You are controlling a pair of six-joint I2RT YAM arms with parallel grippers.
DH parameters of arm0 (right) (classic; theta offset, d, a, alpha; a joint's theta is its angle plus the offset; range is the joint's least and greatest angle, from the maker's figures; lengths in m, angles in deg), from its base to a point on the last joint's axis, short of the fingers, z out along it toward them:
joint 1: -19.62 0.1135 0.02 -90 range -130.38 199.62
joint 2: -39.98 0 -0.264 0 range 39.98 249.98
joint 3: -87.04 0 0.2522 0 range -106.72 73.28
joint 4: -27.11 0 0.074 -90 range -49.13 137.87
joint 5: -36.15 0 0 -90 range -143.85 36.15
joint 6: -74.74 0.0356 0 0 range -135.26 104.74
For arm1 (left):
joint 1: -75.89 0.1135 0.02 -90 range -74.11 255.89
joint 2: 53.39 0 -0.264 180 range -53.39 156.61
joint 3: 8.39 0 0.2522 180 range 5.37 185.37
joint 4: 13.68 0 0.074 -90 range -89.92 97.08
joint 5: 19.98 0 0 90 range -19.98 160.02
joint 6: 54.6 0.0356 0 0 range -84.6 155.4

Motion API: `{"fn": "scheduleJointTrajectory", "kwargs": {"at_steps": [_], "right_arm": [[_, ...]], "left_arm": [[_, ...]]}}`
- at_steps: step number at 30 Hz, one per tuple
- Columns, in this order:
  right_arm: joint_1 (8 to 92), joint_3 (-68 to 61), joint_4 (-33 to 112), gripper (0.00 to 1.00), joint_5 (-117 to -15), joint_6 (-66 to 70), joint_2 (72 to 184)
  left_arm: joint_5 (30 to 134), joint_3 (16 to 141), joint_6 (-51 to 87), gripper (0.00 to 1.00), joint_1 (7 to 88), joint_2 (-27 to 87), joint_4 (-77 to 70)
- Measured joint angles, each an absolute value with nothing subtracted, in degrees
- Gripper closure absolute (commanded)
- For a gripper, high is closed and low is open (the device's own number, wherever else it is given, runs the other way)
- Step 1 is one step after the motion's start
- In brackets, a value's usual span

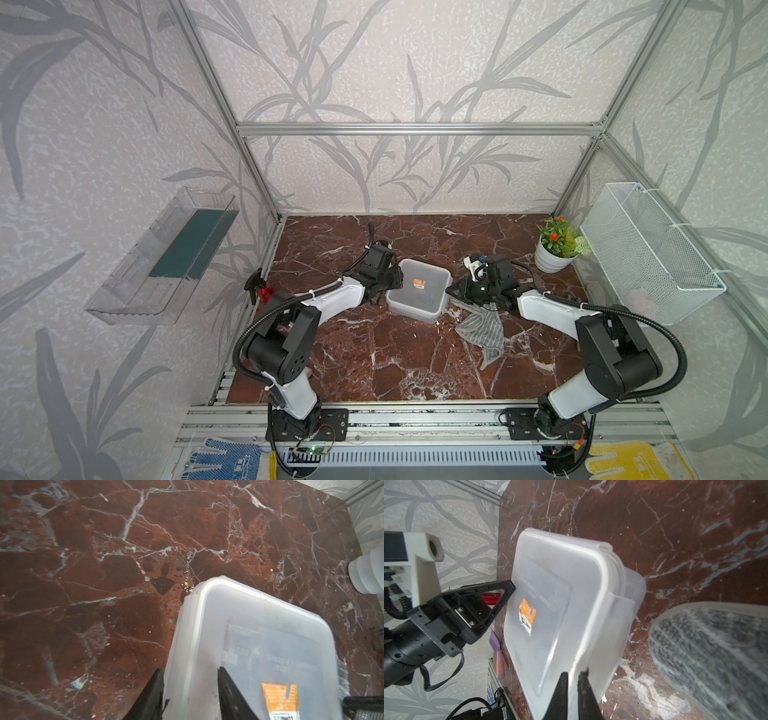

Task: Wipe the insides of the lunch boxes
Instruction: Open the fastener of the lunch box.

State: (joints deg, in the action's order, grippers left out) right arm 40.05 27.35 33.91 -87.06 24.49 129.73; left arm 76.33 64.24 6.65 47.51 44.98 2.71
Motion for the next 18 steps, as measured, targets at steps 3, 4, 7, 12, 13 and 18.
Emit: {"fn": "scheduleJointTrajectory", "kwargs": {"at_steps": [3, 4, 7, 12, 13, 18], "right_arm": [[39.87, 27.26, 33.89, 0.67, -87.3, 24.01, 128.27], [39.81, 27.26, 33.91, 0.62, -87.36, 23.81, 127.9], [39.48, 27.26, 34.11, 0.44, -87.34, 23.66, 127.22], [39.04, 27.26, 36.14, 0.18, -87.34, 23.25, 126.65], [39.0, 27.26, 36.82, 0.16, -87.32, 23.16, 126.59], [38.71, 27.37, 38.26, 0.09, -87.43, 22.81, 126.5]], "left_arm": [[76.68, 64.24, 6.58, 0.58, 47.33, 44.95, 2.84], [76.72, 64.24, 6.47, 0.58, 47.36, 44.95, 2.87], [76.57, 64.24, 6.21, 0.54, 47.36, 44.93, 3.06], [76.44, 64.24, 5.86, 0.41, 47.4, 44.23, 4.7], [76.72, 64.24, 5.86, 0.36, 47.4, 44.08, 5.12], [81.27, 63.87, 5.23, 0.21, 46.96, 43.82, 6.47]]}}
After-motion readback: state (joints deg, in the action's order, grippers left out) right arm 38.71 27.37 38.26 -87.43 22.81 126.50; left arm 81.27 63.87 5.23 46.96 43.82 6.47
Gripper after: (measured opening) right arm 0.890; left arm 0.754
